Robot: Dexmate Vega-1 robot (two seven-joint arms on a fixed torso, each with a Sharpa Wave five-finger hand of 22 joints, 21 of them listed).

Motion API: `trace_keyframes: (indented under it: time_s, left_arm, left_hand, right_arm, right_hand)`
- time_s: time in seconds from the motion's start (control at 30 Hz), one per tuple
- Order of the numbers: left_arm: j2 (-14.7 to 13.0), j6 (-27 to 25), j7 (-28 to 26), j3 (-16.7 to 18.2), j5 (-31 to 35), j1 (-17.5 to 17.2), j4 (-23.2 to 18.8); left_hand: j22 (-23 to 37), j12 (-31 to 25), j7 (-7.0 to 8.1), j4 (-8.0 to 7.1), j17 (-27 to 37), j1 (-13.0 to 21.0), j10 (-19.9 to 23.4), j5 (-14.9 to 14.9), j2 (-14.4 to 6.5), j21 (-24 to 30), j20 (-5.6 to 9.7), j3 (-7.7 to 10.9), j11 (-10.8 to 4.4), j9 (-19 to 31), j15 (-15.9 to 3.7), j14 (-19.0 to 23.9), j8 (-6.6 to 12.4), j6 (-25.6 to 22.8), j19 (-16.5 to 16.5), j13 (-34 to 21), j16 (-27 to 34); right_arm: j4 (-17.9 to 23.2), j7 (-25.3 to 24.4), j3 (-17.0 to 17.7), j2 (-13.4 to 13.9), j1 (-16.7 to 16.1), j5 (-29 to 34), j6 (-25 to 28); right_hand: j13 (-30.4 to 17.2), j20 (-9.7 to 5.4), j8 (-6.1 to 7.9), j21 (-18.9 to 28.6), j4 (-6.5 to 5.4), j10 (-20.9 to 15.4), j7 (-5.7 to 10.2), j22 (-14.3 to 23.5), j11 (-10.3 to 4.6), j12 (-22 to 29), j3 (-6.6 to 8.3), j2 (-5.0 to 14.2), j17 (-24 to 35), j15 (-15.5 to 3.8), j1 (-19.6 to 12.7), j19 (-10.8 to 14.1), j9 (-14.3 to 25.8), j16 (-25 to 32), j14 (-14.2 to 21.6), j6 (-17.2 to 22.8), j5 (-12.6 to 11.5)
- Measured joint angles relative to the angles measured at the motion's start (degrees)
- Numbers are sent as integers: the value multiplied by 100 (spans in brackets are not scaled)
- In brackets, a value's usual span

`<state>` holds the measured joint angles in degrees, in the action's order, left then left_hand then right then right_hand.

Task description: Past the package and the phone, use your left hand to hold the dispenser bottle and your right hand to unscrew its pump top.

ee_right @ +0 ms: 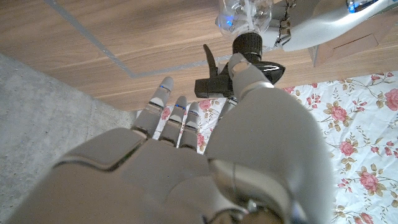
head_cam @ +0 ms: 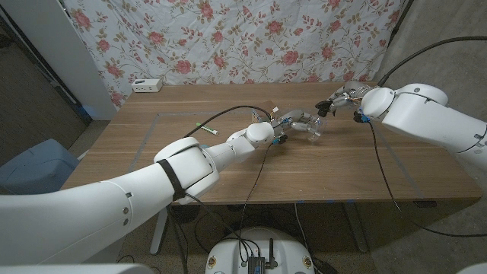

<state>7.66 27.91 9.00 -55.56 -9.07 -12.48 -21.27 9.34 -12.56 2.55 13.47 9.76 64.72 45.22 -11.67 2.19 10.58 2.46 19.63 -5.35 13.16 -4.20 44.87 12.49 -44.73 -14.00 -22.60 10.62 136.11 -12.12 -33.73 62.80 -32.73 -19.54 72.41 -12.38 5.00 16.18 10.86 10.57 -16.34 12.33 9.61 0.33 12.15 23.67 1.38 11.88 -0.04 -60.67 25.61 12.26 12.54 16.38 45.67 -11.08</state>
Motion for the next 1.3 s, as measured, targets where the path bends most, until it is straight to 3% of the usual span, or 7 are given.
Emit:
trace_keyframes:
  time_s: [0.33,0.57,0.83,1.03,1.3]
  left_arm:
    - [1,-8,0,-5,-9,1,4]
    - [1,-18,0,-8,-13,1,7]
    - [1,-22,-7,-14,-13,3,8]
    - [-2,-22,-9,-16,-13,3,8]
    - [-17,10,-11,-17,-7,3,8]
  left_hand:
    - [0,-5,0,-1,-1,0,-1,1,0,0,0,-1,-1,0,-1,-1,-5,0,0,-2,0]
    - [0,-18,0,-1,-5,0,14,2,0,0,0,-1,14,0,18,18,4,0,0,-2,0]
    - [0,-18,-1,-1,-3,0,21,5,0,0,0,-1,21,0,19,19,4,-1,0,-2,-2]
    - [0,-16,-1,-1,-1,0,20,6,0,0,0,-1,20,0,19,19,3,-1,0,-2,-3]
    - [0,2,-1,-2,0,0,20,7,0,0,0,-2,20,0,18,19,-1,-1,0,-2,-21]
  right_arm:
    - [-58,12,125,-27,-120,-37,-147]
    - [-71,18,226,-30,-205,-70,-241]
    - [-45,11,343,-19,-314,-104,-318]
    - [3,-23,430,-2,-403,-118,-371]
    - [119,-176,580,4,-548,-129,-441]
  right_hand:
    - [14,-40,0,0,7,6,18,0,-169,0,119,128,23,-71,-356,-40,-2,0,-34,61,0]
    - [14,-101,0,0,18,59,29,0,-221,-30,156,98,15,-80,-578,-39,-29,0,-43,69,29]
    - [2,-124,-216,0,-22,110,23,0,-271,-39,161,73,26,-121,-708,-62,-29,0,-84,-348,71]
    - [-3,-120,-348,0,-197,152,33,0,-225,-39,-15,-47,53,-95,-500,-103,-42,44,-110,-615,93]
    - [-2,-88,-391,0,-392,110,11,0,-143,-39,-209,-152,80,-34,10,-131,-39,44,-125,-746,93]
